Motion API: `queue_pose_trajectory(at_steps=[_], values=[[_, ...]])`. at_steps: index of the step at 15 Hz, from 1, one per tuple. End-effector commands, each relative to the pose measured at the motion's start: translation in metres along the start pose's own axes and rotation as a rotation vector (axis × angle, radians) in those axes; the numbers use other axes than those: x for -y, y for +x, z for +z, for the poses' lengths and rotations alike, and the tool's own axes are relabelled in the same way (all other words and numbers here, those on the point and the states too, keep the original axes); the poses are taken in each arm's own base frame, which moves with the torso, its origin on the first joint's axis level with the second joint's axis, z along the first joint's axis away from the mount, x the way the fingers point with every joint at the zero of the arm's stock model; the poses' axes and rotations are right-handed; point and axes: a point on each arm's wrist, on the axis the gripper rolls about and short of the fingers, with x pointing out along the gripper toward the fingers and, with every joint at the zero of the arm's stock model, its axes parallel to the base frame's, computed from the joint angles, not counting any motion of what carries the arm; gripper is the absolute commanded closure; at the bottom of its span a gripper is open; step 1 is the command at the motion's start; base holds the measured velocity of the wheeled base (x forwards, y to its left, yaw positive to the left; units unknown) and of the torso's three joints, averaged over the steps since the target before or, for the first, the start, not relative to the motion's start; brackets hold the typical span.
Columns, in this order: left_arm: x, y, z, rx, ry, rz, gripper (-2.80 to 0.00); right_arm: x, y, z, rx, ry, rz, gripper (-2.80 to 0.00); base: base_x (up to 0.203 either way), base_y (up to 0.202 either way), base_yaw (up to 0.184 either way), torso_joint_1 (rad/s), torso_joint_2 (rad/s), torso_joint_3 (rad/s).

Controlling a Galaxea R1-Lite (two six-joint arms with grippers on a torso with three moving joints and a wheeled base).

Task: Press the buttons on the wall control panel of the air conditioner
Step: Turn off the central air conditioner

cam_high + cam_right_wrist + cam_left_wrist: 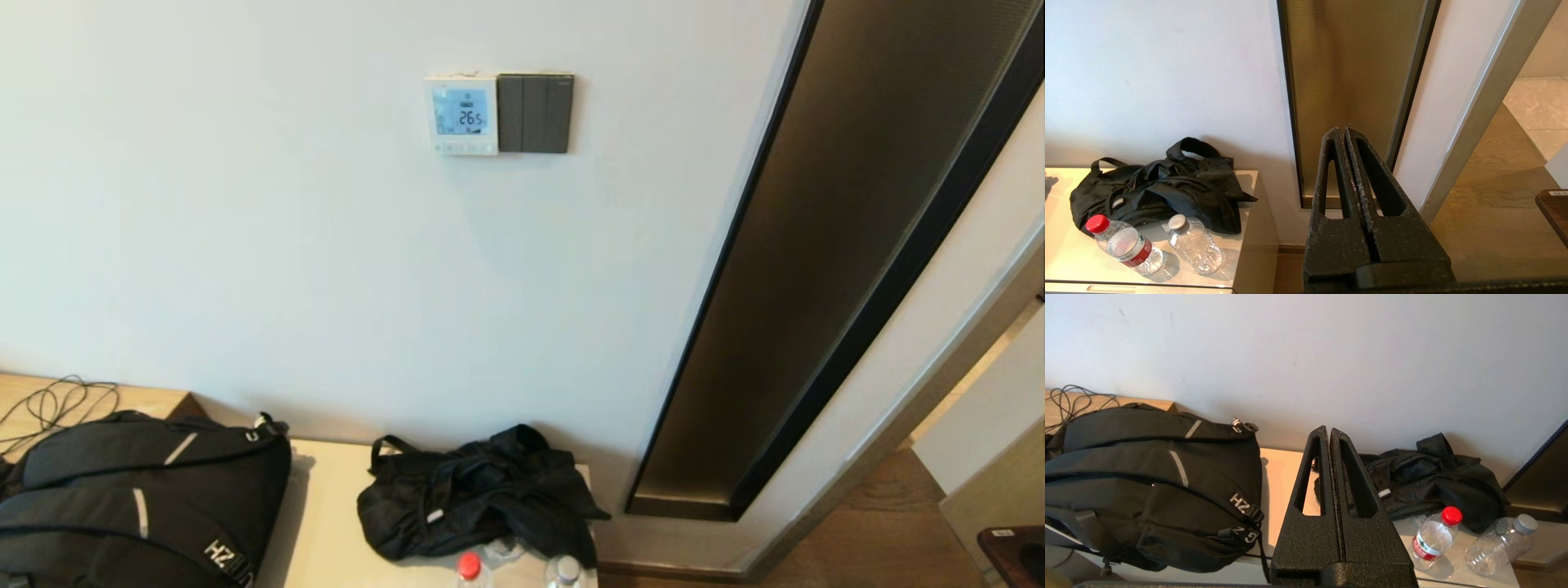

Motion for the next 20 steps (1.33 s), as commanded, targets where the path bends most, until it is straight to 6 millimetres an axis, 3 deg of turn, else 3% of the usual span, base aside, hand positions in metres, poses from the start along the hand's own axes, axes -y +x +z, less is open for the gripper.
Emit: queue_pose_trajectory(at_steps=[1, 20], values=[[0.0000, 0.0001, -0.0004, -0.003, -0.002, 0.000, 0.00, 0.0000, 0.0000, 0.0000, 0.000, 0.000, 0.000, 0.00, 0.000, 0.000, 0.000, 0.000, 0.00, 0.000], [0.0000, 0.0001, -0.0003, -0.002, -0.005, 0.000, 0.00, 0.0000, -0.0001, -0.0001, 0.001, 0.000, 0.001, 0.00, 0.000, 0.000, 0.000, 0.000, 0.00, 0.000]])
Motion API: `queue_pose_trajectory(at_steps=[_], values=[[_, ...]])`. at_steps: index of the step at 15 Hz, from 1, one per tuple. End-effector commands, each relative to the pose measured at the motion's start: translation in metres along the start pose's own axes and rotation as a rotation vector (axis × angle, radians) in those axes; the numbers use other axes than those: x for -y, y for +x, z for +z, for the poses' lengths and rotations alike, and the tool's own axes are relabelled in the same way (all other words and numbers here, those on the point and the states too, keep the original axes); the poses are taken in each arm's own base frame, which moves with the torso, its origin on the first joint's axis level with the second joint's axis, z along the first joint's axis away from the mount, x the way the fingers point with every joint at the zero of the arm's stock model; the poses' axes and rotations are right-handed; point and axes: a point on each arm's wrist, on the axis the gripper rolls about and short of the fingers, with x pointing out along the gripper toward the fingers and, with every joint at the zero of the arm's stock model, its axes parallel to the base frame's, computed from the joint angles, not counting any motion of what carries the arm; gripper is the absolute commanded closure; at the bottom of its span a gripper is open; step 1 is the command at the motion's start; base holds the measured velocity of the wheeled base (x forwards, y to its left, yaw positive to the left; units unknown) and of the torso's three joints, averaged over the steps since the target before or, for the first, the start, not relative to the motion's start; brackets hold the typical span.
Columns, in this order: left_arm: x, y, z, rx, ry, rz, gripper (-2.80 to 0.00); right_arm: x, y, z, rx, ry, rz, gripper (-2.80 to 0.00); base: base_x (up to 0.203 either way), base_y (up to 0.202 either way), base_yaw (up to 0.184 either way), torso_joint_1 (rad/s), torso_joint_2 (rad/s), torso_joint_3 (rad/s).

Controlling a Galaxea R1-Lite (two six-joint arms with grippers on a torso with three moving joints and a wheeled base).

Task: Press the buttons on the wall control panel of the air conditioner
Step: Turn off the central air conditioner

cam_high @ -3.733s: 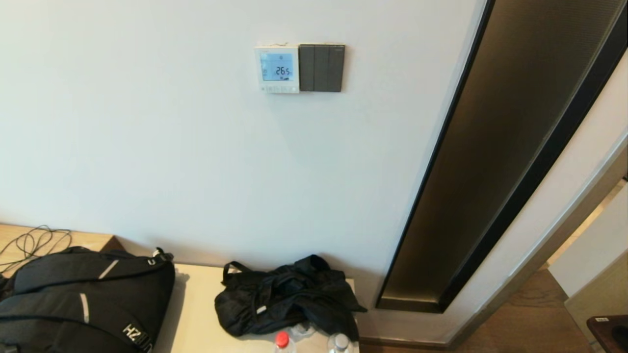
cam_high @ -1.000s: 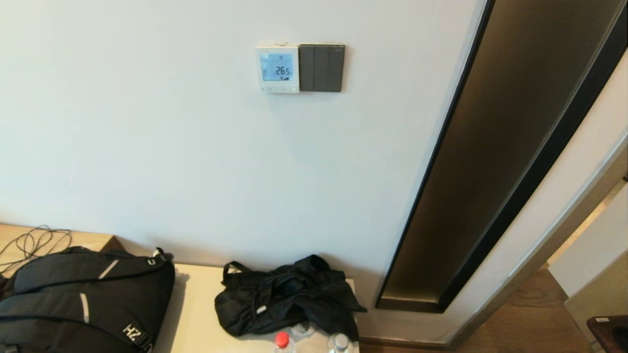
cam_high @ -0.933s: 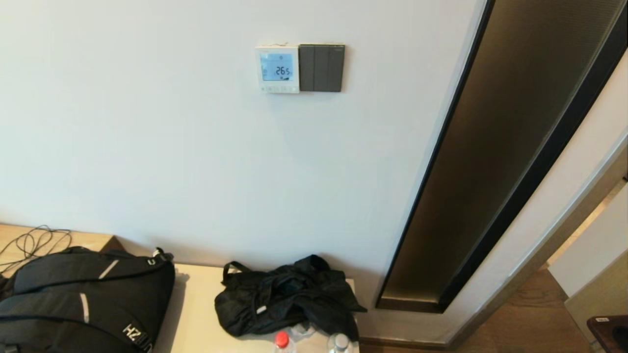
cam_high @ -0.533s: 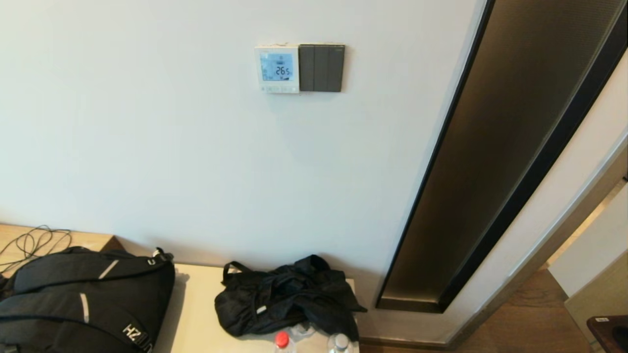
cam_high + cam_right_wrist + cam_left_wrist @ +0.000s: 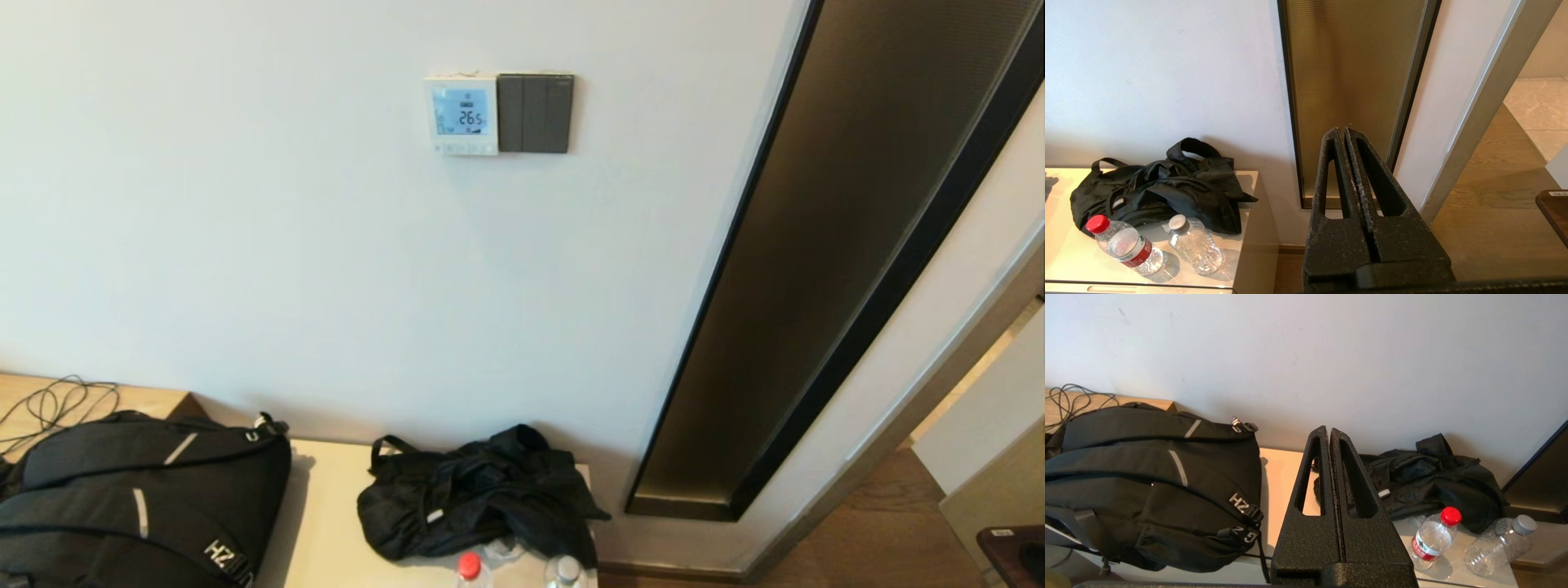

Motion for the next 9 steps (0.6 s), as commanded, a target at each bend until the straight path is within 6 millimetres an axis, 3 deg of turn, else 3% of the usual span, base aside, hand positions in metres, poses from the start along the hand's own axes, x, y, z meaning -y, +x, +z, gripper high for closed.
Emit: queue_pose_trajectory(at_steps=[1, 9], values=[[0.0000, 0.0001, 0.0000, -0.001, 0.000, 0.001, 0.00, 0.0000, 0.0000, 0.0000, 0.001, 0.000, 0.001, 0.00, 0.000, 0.000, 0.000, 0.000, 0.00, 0.000], [0.0000, 0.0000, 0.0000, 0.000, 0.000, 0.001, 0.00, 0.0000, 0.0000, 0.0000, 0.001, 0.000, 0.001, 0.00, 0.000, 0.000, 0.000, 0.000, 0.00, 0.000]])
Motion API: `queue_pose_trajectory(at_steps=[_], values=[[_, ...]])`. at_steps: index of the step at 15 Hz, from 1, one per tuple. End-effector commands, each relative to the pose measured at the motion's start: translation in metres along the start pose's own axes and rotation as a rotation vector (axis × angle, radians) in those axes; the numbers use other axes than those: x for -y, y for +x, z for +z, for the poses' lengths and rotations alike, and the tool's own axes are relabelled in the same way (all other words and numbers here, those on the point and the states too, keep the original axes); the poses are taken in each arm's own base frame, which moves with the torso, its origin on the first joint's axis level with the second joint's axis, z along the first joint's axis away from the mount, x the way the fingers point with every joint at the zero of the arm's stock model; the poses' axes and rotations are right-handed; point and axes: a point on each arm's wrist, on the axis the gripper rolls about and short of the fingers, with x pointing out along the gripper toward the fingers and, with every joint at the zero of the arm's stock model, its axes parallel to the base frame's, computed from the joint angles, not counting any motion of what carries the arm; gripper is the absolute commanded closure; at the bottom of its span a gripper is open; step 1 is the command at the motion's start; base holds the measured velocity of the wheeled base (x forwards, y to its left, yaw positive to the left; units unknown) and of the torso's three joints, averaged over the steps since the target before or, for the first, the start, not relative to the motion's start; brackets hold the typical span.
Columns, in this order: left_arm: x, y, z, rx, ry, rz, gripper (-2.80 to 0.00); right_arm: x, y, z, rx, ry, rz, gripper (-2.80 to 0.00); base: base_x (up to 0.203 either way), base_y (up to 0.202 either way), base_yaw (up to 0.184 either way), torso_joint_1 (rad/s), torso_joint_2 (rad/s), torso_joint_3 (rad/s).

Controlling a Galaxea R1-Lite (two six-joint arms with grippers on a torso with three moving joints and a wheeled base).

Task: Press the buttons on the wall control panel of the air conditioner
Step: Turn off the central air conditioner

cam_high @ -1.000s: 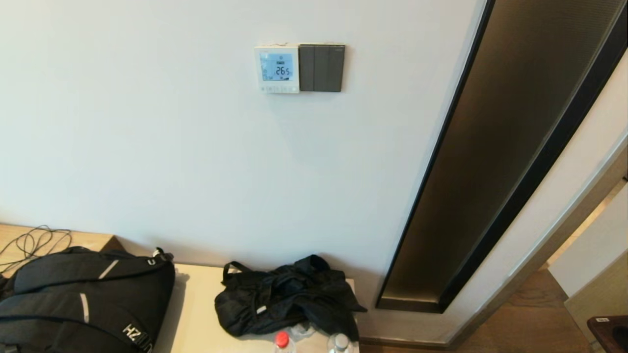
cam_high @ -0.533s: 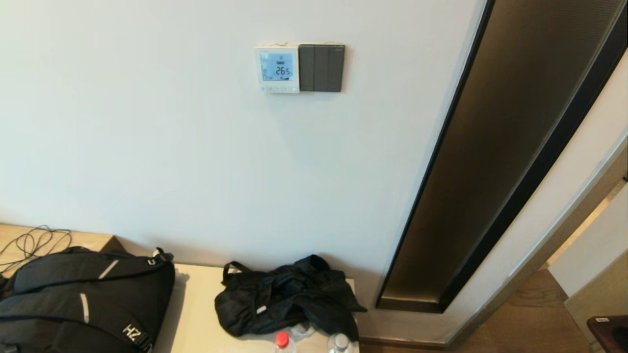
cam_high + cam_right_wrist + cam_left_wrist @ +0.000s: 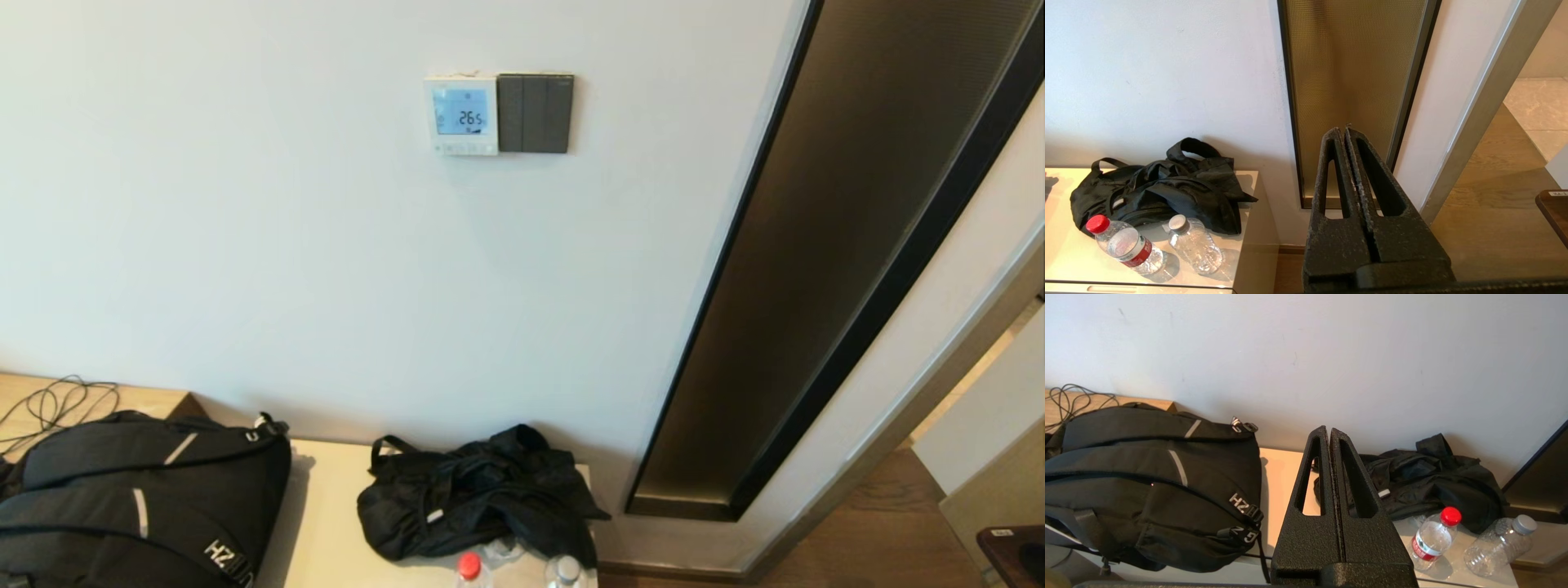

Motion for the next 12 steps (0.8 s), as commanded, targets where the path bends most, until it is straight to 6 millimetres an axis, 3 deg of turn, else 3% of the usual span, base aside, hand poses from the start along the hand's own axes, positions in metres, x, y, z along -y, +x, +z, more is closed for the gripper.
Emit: queue_pose_trajectory(at_steps=[1, 12], values=[[0.0000, 0.0001, 0.0000, -0.001, -0.001, 0.000, 0.00, 0.0000, 0.0000, 0.0000, 0.001, 0.000, 0.001, 0.00, 0.000, 0.000, 0.000, 0.000, 0.00, 0.000], [0.0000, 0.0001, 0.0000, -0.001, -0.003, 0.000, 0.00, 0.0000, 0.0000, 0.0000, 0.001, -0.001, 0.001, 0.00, 0.000, 0.000, 0.000, 0.000, 0.00, 0.000]])
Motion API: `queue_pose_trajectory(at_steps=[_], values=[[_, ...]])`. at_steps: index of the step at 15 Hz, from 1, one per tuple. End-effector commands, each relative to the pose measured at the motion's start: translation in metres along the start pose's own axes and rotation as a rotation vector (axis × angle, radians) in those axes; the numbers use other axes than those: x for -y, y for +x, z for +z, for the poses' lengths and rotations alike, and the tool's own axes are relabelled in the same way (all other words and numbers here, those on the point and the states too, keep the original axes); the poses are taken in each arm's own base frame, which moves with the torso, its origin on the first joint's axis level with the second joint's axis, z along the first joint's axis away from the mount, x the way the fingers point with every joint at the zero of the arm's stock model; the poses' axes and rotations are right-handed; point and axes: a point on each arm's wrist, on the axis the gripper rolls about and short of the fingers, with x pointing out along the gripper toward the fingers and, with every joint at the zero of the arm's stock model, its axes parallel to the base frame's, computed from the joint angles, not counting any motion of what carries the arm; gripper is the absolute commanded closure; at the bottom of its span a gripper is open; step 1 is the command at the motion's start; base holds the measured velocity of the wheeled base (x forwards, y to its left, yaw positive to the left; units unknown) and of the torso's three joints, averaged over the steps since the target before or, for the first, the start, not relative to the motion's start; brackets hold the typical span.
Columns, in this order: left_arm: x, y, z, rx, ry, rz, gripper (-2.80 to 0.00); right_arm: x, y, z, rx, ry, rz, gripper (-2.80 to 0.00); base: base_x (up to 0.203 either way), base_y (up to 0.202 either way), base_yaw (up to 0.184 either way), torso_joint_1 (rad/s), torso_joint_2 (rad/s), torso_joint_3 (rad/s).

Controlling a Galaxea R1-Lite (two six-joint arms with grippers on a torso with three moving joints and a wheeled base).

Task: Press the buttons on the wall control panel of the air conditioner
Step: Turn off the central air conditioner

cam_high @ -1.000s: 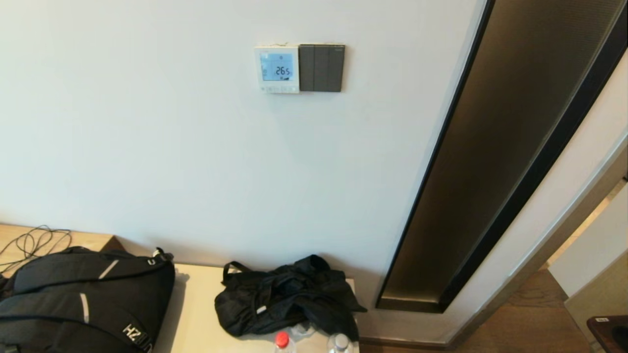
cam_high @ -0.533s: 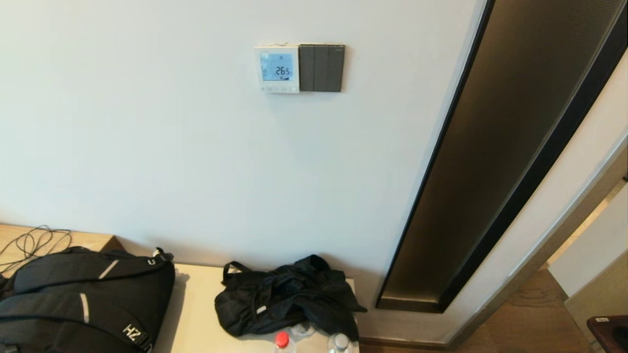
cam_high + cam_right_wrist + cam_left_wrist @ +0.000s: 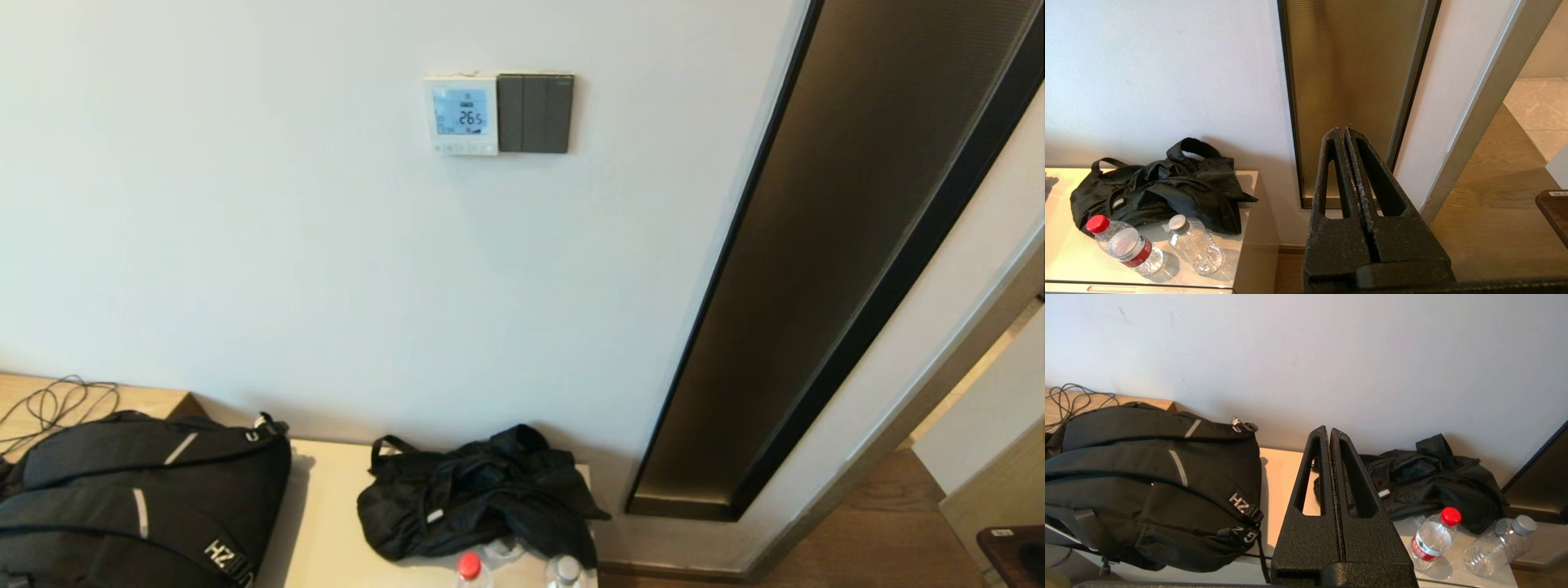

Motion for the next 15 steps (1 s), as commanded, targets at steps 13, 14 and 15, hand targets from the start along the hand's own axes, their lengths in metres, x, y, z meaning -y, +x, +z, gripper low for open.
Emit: queue_pose_trajectory(at_steps=[13, 14, 15], values=[[0.0000, 0.0000, 0.0001, 0.001, 0.000, 0.001, 0.00, 0.0000, 0.0000, 0.0000, 0.001, 0.000, 0.001, 0.00, 0.000, 0.000, 0.000, 0.000, 0.00, 0.000], [0.0000, 0.0000, 0.0000, 0.001, 0.002, -0.001, 0.00, 0.0000, 0.0000, 0.0000, 0.001, -0.001, 0.001, 0.00, 0.000, 0.000, 0.000, 0.000, 0.00, 0.000], [0.0001, 0.0000, 0.0000, 0.001, 0.004, -0.002, 0.00, 0.0000, 0.0000, 0.0000, 0.001, -0.002, 0.001, 0.00, 0.000, 0.000, 0.000, 0.000, 0.00, 0.000]])
